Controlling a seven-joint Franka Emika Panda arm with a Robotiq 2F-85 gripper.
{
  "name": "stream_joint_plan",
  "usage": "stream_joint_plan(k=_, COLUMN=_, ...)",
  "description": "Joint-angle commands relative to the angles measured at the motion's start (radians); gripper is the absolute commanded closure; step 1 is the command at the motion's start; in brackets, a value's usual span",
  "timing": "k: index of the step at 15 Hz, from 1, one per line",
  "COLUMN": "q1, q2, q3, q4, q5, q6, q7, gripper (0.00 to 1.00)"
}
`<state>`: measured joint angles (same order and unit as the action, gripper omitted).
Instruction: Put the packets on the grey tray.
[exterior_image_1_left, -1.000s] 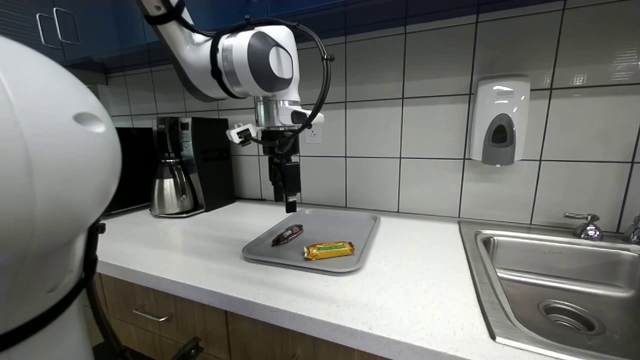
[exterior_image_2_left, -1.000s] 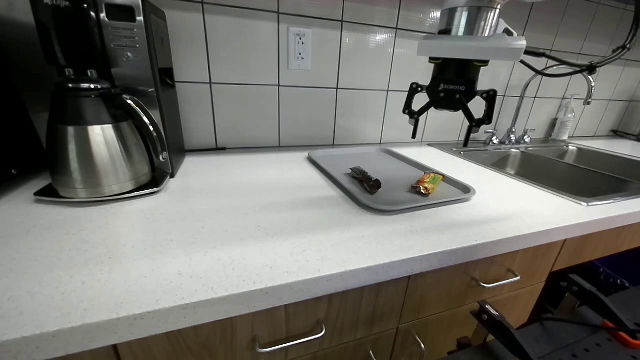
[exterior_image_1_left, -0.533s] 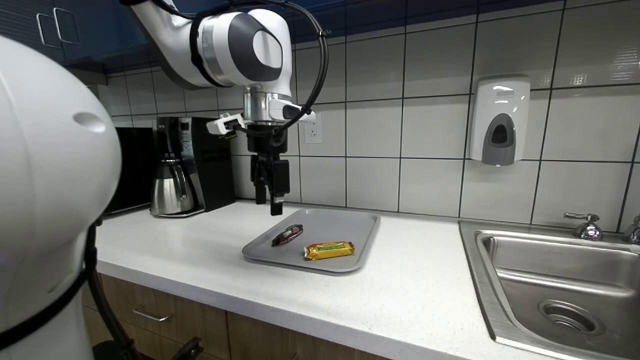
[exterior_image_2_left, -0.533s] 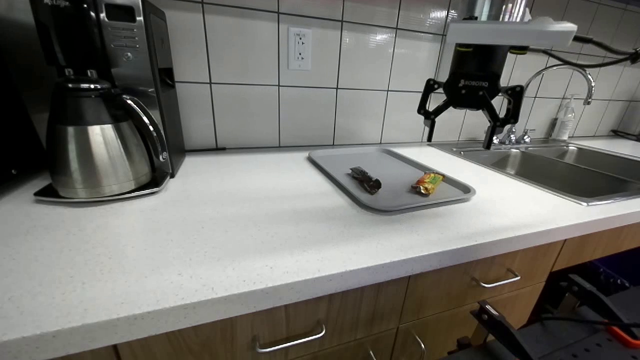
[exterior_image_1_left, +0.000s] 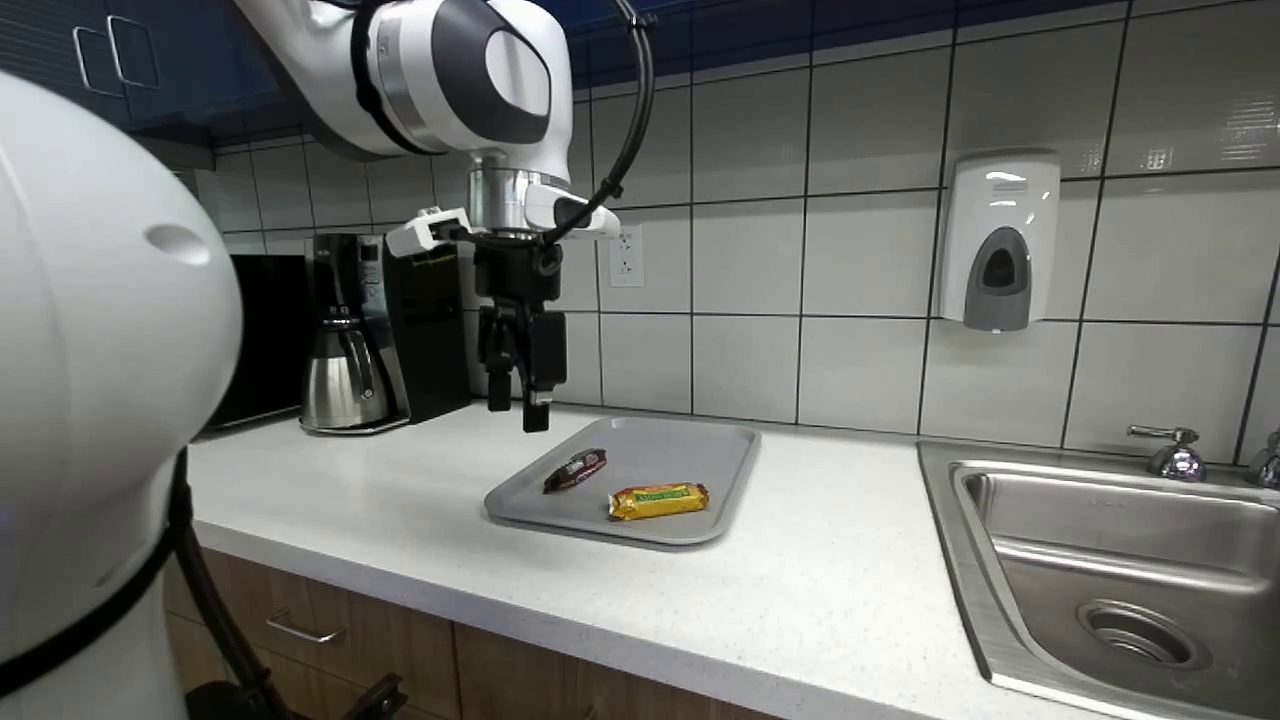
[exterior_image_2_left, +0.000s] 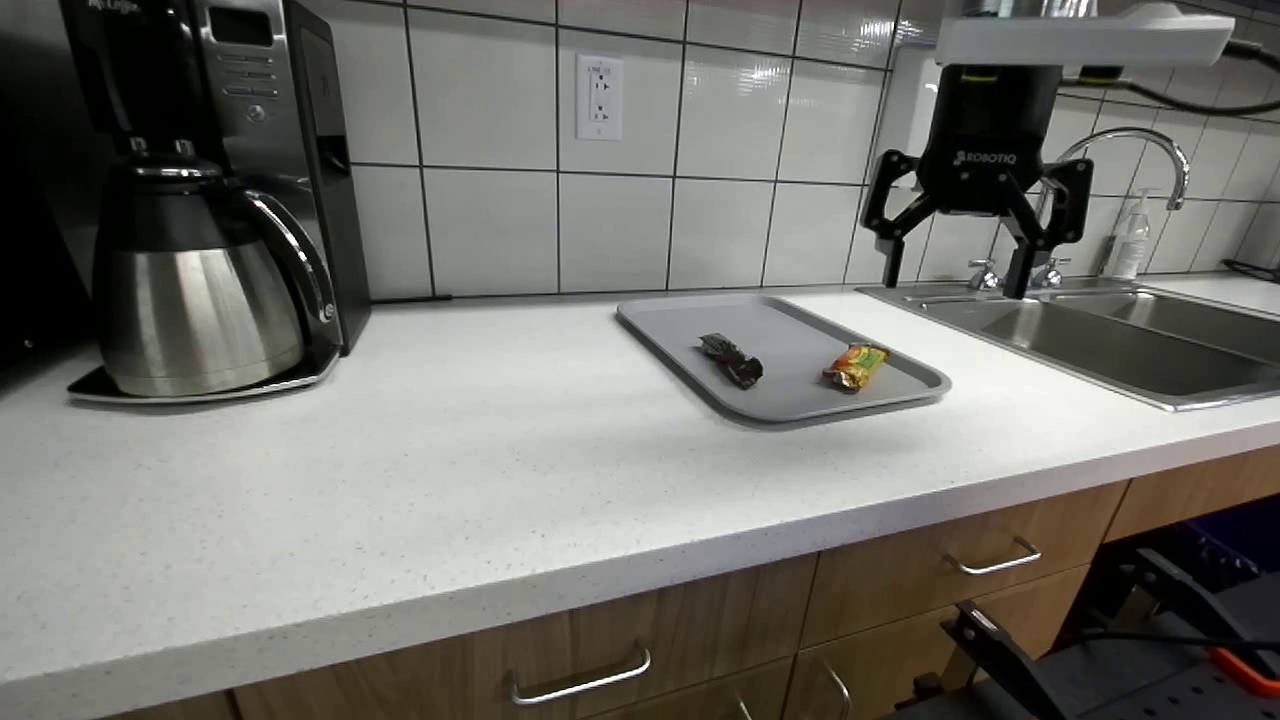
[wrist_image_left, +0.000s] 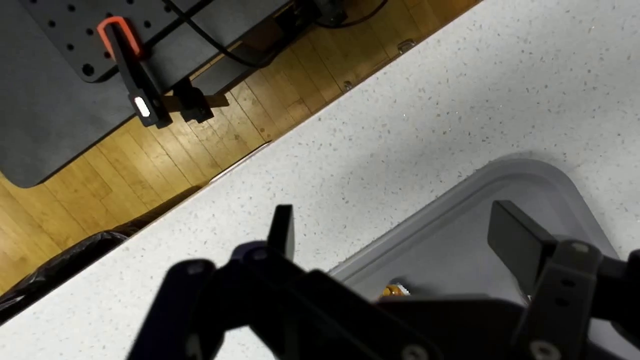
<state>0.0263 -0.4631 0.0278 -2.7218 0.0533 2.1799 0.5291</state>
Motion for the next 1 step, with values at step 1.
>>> stream_joint_plan(k=1, q1=-0.031, q2=-0.001, q3=0.032, q4=0.000, q5=0.017, q6=-0.003, q7=-0.014, gripper=0.00)
